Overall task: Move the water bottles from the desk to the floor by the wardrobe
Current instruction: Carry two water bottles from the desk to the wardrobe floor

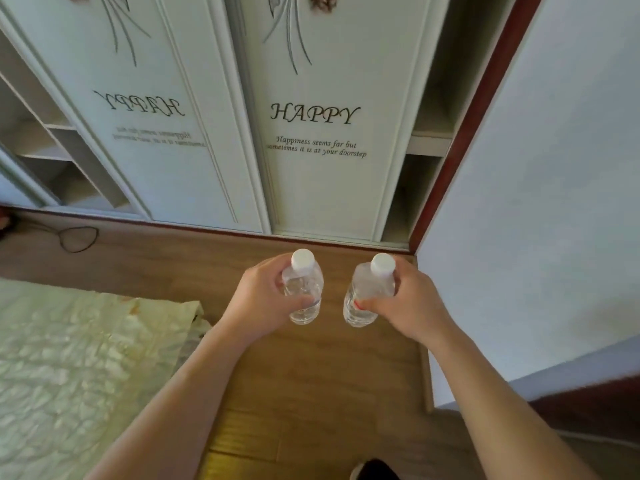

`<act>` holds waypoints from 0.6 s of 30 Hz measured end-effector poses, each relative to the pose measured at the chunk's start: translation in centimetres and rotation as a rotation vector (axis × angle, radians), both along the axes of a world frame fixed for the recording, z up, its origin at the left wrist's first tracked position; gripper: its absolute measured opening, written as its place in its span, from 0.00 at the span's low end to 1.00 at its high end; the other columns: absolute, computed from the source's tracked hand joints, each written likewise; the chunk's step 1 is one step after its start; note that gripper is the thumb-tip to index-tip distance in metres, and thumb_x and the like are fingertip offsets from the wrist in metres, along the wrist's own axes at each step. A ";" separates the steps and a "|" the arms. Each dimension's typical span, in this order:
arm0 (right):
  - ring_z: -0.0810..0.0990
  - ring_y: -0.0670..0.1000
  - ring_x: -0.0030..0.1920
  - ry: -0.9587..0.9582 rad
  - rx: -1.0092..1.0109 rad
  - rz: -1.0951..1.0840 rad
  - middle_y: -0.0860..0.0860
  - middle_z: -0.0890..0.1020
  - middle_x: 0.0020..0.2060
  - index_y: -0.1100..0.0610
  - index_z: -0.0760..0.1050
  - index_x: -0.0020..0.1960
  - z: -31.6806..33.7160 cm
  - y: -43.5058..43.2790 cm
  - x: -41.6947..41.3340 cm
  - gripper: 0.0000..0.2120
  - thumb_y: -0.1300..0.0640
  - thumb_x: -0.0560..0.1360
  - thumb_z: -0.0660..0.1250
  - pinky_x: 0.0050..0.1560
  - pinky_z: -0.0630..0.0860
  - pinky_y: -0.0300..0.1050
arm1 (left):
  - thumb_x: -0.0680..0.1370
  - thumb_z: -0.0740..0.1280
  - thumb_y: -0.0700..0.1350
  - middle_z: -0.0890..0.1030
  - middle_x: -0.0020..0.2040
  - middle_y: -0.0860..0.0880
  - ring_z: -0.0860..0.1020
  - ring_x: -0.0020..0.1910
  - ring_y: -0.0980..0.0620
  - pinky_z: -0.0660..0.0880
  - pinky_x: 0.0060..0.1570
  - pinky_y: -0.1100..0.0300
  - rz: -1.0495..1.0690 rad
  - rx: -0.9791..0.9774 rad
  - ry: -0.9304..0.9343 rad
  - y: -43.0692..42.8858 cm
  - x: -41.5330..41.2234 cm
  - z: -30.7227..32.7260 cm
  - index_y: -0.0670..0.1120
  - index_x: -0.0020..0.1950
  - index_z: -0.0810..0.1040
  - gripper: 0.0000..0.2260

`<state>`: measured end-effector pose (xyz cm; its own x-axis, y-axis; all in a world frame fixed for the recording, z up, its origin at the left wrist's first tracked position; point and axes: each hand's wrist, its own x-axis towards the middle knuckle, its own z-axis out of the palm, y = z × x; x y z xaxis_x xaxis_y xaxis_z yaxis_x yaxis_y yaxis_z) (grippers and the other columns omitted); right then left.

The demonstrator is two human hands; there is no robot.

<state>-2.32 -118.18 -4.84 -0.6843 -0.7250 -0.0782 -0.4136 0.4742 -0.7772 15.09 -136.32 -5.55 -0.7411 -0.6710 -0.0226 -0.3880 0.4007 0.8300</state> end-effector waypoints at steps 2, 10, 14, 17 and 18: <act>0.77 0.43 0.51 0.000 0.005 -0.034 0.37 0.76 0.51 0.38 0.67 0.60 -0.3 -1.7 -2.2 0.30 0.45 0.65 0.80 0.54 0.77 0.42 | 0.64 0.83 0.50 0.82 0.54 0.62 0.81 0.52 0.61 0.81 0.55 0.53 -0.032 0.018 -0.011 -2.1 -3.1 0.0 0.62 0.63 0.78 0.29; 0.74 0.42 0.54 -0.010 0.025 -0.117 0.36 0.74 0.54 0.35 0.65 0.61 -3.1 -8.7 -14.8 0.31 0.44 0.66 0.80 0.56 0.73 0.41 | 0.65 0.82 0.50 0.82 0.50 0.64 0.81 0.49 0.63 0.80 0.51 0.57 -0.126 0.003 -0.058 -9.7 -18.0 -1.7 0.66 0.59 0.76 0.27; 0.73 0.43 0.55 -0.032 0.055 -0.138 0.36 0.73 0.55 0.38 0.66 0.64 -3.6 -12.3 -21.5 0.32 0.45 0.66 0.80 0.59 0.73 0.45 | 0.65 0.81 0.50 0.82 0.52 0.65 0.80 0.51 0.64 0.78 0.52 0.61 -0.147 0.003 -0.062 -13.4 -25.0 -2.1 0.66 0.59 0.76 0.27; 0.74 0.43 0.55 -0.044 0.075 -0.146 0.35 0.72 0.55 0.37 0.65 0.62 -3.9 -14.7 -25.9 0.32 0.46 0.66 0.80 0.57 0.71 0.42 | 0.66 0.81 0.50 0.82 0.53 0.65 0.80 0.53 0.62 0.78 0.51 0.61 -0.155 0.025 -0.063 -16.3 -29.6 -2.4 0.65 0.61 0.76 0.27; 0.74 0.43 0.56 -0.051 0.085 -0.146 0.35 0.72 0.55 0.37 0.65 0.63 -4.1 -15.5 -27.2 0.32 0.45 0.66 0.80 0.57 0.71 0.42 | 0.66 0.81 0.51 0.82 0.53 0.66 0.80 0.53 0.63 0.78 0.51 0.61 -0.166 0.029 -0.066 -17.2 -31.0 -2.6 0.65 0.61 0.76 0.27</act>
<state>-29.48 -133.72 -8.91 -0.7757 -0.6071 -0.1723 -0.2963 0.5915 -0.7499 -15.88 -153.54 -8.15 -0.8379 -0.5378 -0.0930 -0.3729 0.4397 0.8171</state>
